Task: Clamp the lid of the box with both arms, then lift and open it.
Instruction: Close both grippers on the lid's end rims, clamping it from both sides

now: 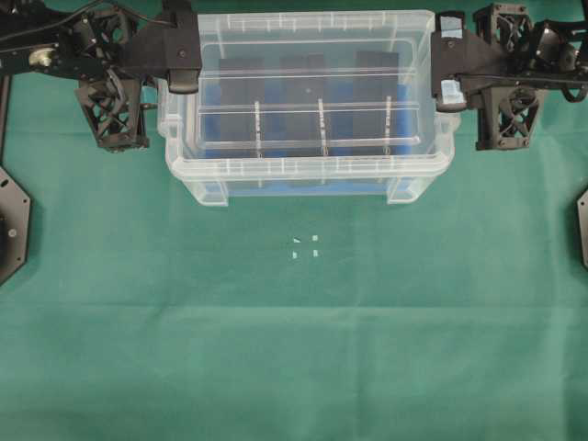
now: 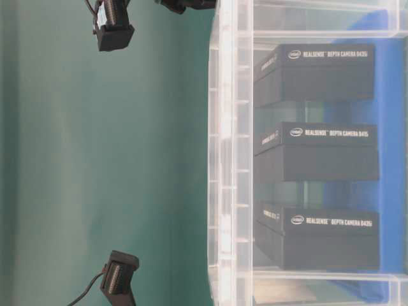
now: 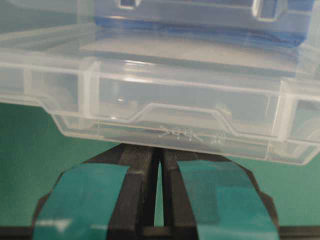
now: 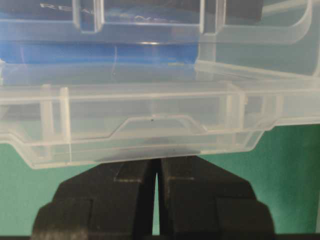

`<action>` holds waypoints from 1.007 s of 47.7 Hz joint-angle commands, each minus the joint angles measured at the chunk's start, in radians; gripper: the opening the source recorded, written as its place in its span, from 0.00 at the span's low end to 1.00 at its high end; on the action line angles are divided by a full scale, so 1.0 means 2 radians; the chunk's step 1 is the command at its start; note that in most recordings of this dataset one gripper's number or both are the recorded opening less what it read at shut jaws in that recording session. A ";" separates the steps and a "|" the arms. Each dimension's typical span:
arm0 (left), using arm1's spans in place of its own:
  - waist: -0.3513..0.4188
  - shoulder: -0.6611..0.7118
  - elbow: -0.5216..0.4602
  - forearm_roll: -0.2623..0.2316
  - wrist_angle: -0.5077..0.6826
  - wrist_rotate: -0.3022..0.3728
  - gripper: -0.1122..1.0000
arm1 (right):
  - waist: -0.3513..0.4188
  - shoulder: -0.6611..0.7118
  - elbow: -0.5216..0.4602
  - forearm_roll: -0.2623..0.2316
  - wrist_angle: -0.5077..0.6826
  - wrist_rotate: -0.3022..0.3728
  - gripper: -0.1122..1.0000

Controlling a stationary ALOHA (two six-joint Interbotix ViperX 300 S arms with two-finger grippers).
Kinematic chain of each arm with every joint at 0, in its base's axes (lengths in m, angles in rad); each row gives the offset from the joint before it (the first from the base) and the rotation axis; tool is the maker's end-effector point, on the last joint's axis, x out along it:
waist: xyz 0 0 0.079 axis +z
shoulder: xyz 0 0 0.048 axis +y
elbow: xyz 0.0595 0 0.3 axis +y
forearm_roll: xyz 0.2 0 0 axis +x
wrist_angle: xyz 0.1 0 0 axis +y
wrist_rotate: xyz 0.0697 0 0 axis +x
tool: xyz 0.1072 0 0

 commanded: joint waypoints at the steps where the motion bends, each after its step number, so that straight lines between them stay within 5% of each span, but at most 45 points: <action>1: -0.009 -0.004 -0.014 -0.005 -0.011 -0.003 0.11 | 0.013 0.003 -0.023 0.002 -0.016 0.002 0.10; 48: -0.022 -0.038 -0.060 -0.005 0.058 -0.008 0.11 | 0.034 -0.038 -0.080 0.003 0.049 0.027 0.10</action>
